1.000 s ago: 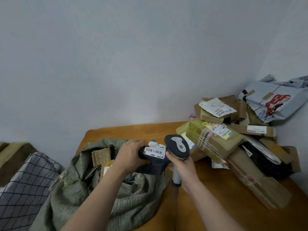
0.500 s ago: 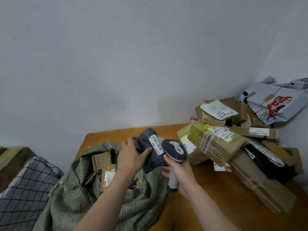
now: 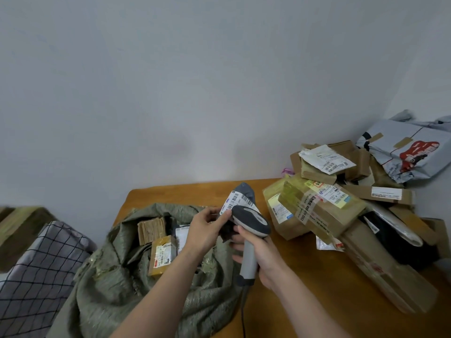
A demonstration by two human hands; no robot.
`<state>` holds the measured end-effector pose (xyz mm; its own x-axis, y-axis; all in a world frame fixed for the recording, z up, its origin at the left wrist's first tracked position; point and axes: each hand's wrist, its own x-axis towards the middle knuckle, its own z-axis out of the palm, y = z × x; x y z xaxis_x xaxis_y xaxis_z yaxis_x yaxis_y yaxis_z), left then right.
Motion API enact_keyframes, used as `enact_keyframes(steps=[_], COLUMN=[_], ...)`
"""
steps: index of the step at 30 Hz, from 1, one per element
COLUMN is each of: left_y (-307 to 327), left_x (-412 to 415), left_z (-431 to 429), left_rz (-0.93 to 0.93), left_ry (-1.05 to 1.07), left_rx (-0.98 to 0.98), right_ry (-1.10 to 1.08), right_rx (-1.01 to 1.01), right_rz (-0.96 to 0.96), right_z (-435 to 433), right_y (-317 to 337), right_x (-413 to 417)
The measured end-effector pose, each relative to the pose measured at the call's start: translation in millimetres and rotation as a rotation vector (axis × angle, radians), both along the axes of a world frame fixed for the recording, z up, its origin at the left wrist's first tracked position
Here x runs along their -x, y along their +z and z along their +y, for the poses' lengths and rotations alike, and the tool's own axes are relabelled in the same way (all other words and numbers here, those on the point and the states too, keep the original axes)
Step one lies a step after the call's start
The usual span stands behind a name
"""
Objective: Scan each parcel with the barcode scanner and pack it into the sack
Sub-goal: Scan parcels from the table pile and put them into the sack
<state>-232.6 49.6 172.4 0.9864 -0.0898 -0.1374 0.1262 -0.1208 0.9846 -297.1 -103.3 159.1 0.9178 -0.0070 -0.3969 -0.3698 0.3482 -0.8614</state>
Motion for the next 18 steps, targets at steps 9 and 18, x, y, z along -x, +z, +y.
enact_keyframes(steps=[9,18], left_y=[5,20], left_x=[-13,-8], left_z=[13,15], left_rz=[-0.1,-0.128], left_ry=[0.004,-0.179], left_rx=[-0.188,-0.028], right_ry=[-0.232,-0.098], right_rx=[0.154,0.04], right_rz=[-0.09,-0.14], right_z=[-2,5], right_y=[12,6], right_x=[1,3])
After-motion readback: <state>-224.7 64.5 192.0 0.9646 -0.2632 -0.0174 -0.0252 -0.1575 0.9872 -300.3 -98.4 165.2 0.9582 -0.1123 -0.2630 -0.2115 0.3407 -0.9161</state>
